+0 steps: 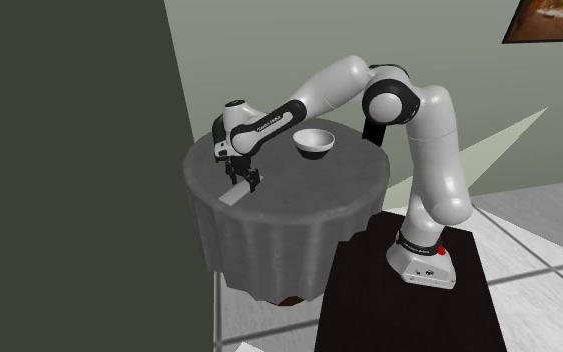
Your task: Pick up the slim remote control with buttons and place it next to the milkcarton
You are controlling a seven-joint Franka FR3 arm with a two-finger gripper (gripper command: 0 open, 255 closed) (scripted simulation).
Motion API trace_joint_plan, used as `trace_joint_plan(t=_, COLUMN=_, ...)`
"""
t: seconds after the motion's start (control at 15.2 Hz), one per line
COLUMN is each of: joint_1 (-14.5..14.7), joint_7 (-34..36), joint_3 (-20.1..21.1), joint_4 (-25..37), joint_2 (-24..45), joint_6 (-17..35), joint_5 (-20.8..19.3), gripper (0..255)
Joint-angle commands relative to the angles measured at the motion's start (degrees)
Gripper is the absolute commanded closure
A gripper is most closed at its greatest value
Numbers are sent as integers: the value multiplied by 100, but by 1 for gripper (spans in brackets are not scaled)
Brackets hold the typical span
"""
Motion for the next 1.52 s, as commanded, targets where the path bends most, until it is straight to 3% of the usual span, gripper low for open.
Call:
trace_joint_plan(t=0.0, joint_1=0, joint_7=0, joint_3=0, joint_4=0, joint_2=0, joint_6=0, joint_5=0, gripper=0)
trace_joint_plan(t=0.07, joint_1=0, joint_7=0, joint_3=0, joint_4=0, joint_2=0, joint_6=0, joint_5=0, gripper=255)
trace_joint_plan(t=0.66, joint_1=0, joint_7=0, joint_3=0, joint_4=-1, joint_2=0, joint_6=1, joint_5=0, gripper=255)
trace_joint_plan(t=1.45, joint_1=21, joint_7=63, joint_3=-38, joint_4=392, joint_2=-389, joint_6=-775, joint_5=-90, gripper=255)
